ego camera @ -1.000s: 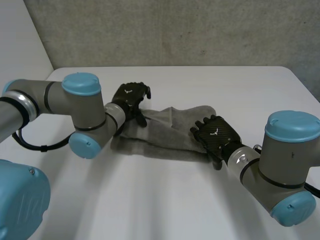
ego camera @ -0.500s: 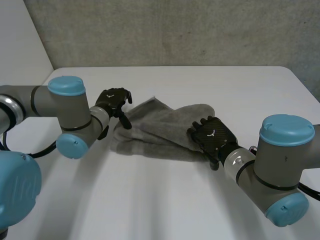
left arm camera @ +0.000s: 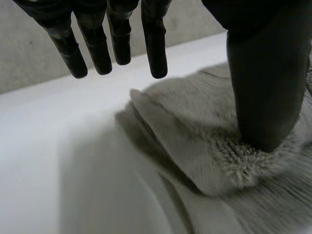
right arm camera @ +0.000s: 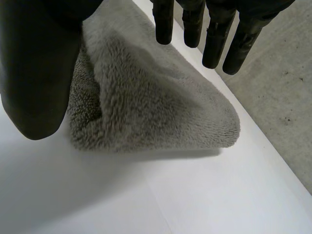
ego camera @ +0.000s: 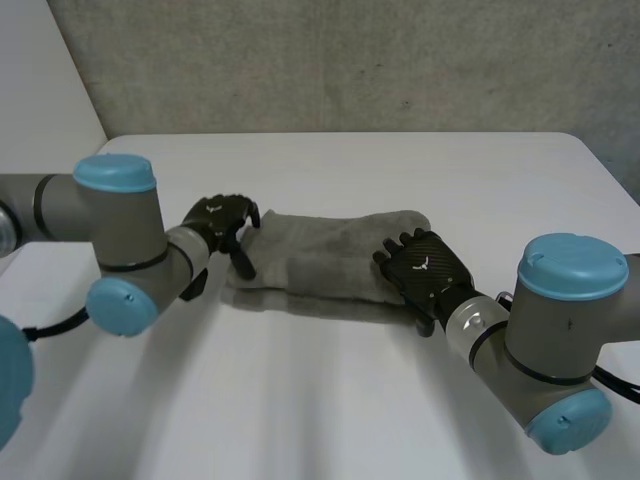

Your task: Fold the towel.

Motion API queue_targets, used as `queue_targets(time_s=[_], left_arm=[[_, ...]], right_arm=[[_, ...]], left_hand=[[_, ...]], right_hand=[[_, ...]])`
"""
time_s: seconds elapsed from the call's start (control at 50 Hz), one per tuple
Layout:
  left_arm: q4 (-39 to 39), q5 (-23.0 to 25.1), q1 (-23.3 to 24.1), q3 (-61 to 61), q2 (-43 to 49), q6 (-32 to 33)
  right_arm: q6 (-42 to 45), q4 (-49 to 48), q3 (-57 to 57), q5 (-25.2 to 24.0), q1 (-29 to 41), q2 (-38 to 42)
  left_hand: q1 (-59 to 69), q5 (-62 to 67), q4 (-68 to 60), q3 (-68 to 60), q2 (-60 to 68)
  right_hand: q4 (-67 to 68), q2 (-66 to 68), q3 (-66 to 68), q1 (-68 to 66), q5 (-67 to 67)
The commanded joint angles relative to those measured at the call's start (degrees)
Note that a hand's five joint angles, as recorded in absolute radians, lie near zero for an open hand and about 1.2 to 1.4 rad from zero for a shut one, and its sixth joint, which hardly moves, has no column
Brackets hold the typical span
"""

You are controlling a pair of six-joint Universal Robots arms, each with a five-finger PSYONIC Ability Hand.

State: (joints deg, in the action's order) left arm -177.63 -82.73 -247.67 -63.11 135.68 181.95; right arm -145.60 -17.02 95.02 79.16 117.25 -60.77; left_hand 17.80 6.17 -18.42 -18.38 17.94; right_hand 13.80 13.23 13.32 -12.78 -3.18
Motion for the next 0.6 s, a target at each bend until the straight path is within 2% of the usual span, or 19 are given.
queue_targets(time_s=[0.02, 0.1, 0.14, 0.16, 0.2, 0.22, 0.26, 0.3, 0.44, 0.48, 0.52, 0.6], left_arm=[[-1.3, 0.1, 0.0, -9.6, -6.2, 0.1], [-2.5, 0.1, -0.6, -13.3, -10.7, 0.1], [-2.8, 0.1, -1.3, -14.1, -11.9, 0.1], [-3.2, 0.1, -2.0, -14.8, -13.1, 0.1], [-3.3, 0.1, -2.3, -15.4, -14.3, 0.1], [-3.3, 0.1, -2.4, -15.7, -15.1, 0.1], [-3.3, 0.1, -2.5, -15.9, -15.7, 0.1], [-3.3, 0.1, -2.6, -16.1, -16.1, 0.1], [-3.3, -0.1, -2.8, -16.2, -17.3, 0.1], [-3.3, -0.1, -3.0, -16.5, -18.0, 0.1], [-3.3, 0.0, -3.1, -17.0, -18.6, 0.1], [-3.3, 0.0, -3.3, -17.8, -20.5, 0.1]], right_arm=[[-4.3, -0.9, -1.0, -0.6, -0.1, 2.5], [-4.5, -0.9, -1.4, -0.7, -0.1, 4.1], [-4.1, -0.9, -1.9, -0.2, -0.1, 5.4], [-4.1, -0.9, -1.9, -0.2, -0.1, 5.4], [-4.0, -0.9, -1.8, 0.2, -0.3, 5.4], [-4.0, -0.9, -1.8, 0.2, -0.3, 5.4], [-4.0, -0.6, -1.0, 0.5, -0.9, 4.1], [-3.9, -0.3, -0.6, 0.5, -0.9, 2.8], [0.1, 0.4, 2.4, -0.9, -3.3, -3.0], [2.8, 0.7, 2.7, -1.1, -5.0, -4.4], [9.9, 3.6, 1.7, -2.9, -7.8, -7.0], [16.0, 8.0, -2.1, -5.7, -8.0, -7.7]], left_hand=[[-1.7, -0.1, 2.3, 2.3, -1.8], [-1.7, -0.1, 2.3, 2.3, -1.8], [-1.7, -0.1, 2.3, 2.3, -1.8], [-1.9, -0.2, 2.5, 2.4, -2.0], [-1.9, -0.2, 2.5, 2.5, -2.0], [-1.9, -0.2, 2.5, 2.5, -2.0], [-1.9, -0.2, 2.5, 2.5, -2.0], [-2.0, -0.4, 2.7, 2.6, -2.2], [-2.0, -0.4, 2.7, 2.6, -2.2], [-2.0, -0.4, 2.7, 2.6, -2.2], [-2.0, -0.4, 2.7, 2.6, -2.2], [-2.2, -0.6, 2.8, 2.8, -2.3]], right_hand=[[11.4, 11.9, 11.8, -12.4, -12.0], [19.8, 20.4, 20.3, -20.9, -20.5], [33.1, 33.6, 33.5, -34.1, -33.7], [33.1, 33.7, 33.6, -34.1, -33.7], [47.0, 47.6, 47.5, -48.0, -47.6], [47.1, 47.7, 47.6, -48.1, -47.7], [59.3, 59.9, 59.8, -60.3, -59.9], [64.2, 64.8, 64.7, -65.2, -64.8], [66.2, 66.8, 66.7, -67.2, -66.8], [66.2, 66.8, 66.7, -67.2, -66.8], [66.2, 66.8, 66.7, -67.2, -66.8], [66.2, 66.8, 66.7, -67.2, -66.8]])
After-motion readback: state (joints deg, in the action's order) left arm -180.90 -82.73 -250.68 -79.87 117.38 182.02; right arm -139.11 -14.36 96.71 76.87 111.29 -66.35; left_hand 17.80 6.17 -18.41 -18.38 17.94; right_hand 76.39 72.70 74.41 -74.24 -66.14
